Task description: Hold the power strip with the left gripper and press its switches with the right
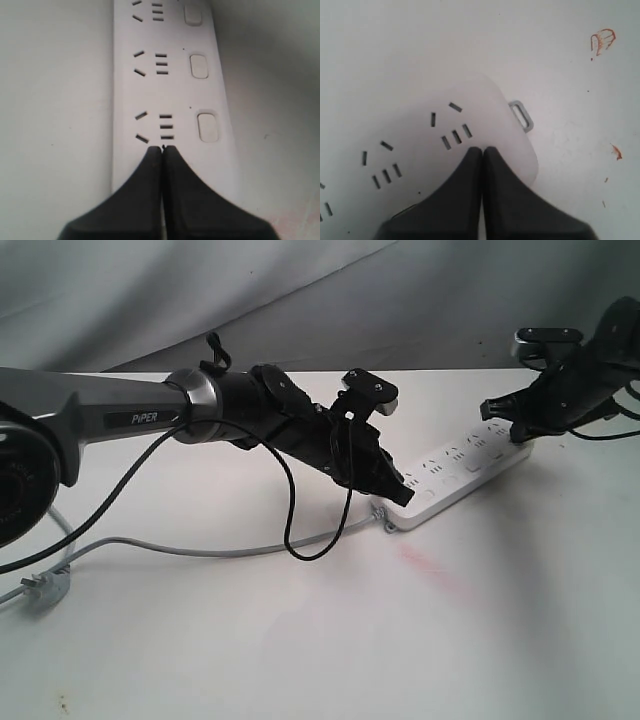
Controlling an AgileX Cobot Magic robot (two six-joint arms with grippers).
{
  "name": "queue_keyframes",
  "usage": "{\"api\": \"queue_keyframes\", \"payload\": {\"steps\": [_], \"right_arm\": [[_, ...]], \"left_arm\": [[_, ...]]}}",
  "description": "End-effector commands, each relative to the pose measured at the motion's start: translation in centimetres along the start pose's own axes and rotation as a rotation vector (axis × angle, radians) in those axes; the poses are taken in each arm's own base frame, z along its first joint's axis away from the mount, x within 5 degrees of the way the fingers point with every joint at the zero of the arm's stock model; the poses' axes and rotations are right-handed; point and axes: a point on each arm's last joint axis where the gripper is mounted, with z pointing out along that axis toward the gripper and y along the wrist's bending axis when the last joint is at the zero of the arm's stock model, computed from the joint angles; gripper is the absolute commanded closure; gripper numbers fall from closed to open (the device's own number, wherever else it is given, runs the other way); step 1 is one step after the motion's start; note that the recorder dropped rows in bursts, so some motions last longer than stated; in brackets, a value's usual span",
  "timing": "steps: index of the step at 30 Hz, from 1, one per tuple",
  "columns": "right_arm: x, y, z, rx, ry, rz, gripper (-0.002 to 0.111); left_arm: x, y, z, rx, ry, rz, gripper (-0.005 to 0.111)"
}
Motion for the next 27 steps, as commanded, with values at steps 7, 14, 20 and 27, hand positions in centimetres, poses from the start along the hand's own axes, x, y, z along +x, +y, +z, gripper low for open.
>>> {"api": "queue_keyframes", "payload": {"steps": [7,14,20,27], "right_arm": [[1.8,0.7,1.9,0.095,0.129,-0.049,0.108],[-1.7,1.5,-4.8,0.088,-0.116,-0.038,0.108],[-1.9,2.0,-7.5,0.065,-0.106,-0.045,0.108],[-0.4,3.0,-5.3,-0.025,0.039,-0.061,0.108]], "left_arm": [[0.0,-0.2,0.1,0.005,0.005,-0.003,0.107],[0.0,-0.2,0.1,0.005,0.005,-0.007,0.107],[0.0,-0.2,0.1,0.006,0.006,-0.020,0.107],[0.1,-0.3,0.1,0.012,0.009,-0.022,0.107]]}}
